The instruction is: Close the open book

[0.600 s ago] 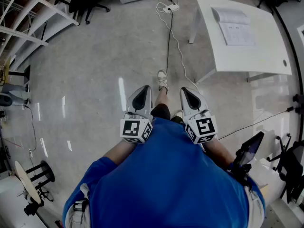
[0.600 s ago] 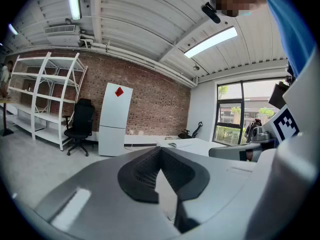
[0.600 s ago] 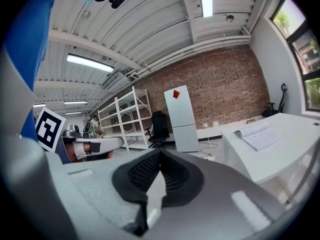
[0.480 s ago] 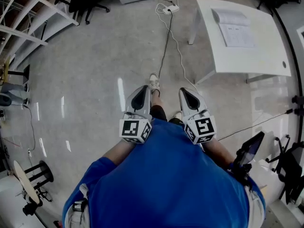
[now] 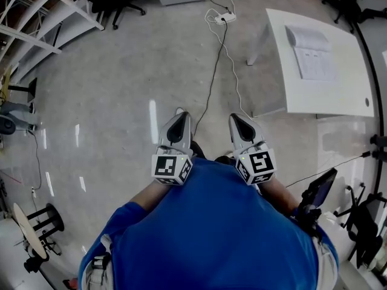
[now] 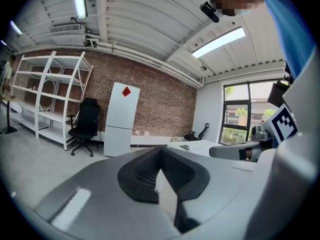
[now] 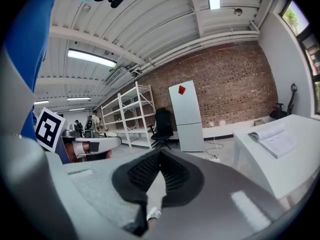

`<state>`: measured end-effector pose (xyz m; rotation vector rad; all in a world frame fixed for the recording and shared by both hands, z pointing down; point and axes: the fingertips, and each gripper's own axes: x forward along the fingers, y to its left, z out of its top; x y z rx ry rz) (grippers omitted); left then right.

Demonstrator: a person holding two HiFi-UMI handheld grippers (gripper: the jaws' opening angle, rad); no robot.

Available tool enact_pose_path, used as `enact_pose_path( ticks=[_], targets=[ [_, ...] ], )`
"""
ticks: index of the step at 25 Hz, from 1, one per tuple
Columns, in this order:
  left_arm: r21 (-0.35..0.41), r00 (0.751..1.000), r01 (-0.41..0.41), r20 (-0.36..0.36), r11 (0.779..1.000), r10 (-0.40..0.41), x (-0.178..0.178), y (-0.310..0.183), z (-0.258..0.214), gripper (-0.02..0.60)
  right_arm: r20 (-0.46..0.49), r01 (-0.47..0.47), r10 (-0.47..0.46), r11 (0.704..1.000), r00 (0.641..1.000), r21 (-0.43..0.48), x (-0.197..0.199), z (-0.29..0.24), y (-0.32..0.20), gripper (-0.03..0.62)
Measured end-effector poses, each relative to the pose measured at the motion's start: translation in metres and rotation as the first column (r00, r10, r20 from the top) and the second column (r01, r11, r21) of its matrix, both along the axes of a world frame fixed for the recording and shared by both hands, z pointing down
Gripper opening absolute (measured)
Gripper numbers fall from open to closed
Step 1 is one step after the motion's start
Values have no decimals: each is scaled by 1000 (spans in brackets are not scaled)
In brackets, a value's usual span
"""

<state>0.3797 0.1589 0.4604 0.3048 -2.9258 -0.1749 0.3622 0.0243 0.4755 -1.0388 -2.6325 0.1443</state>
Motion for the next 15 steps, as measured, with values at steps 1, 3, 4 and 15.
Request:
enact_pose_path(
  ticks=[1,3,4,15],
  targets=[
    [4,1000,-2,0,1000,2,-10,12,3,6,1,-1,1,1000,1000,6,-10,2,12,2],
    [9,1000,-18,4,1000,18,-37,36,7,6,2,-13,13,1000,1000,19,-37,5,36,2],
    [10,1000,-31,6,999,31,-54,48,8,6,1,-26,26,999,1000,23,-53,6,48,2],
    [37,989,-148,18,988,147,-205,204,-10,6,-11,-155,156,987,988,29,-195,-19,202,2]
  ],
)
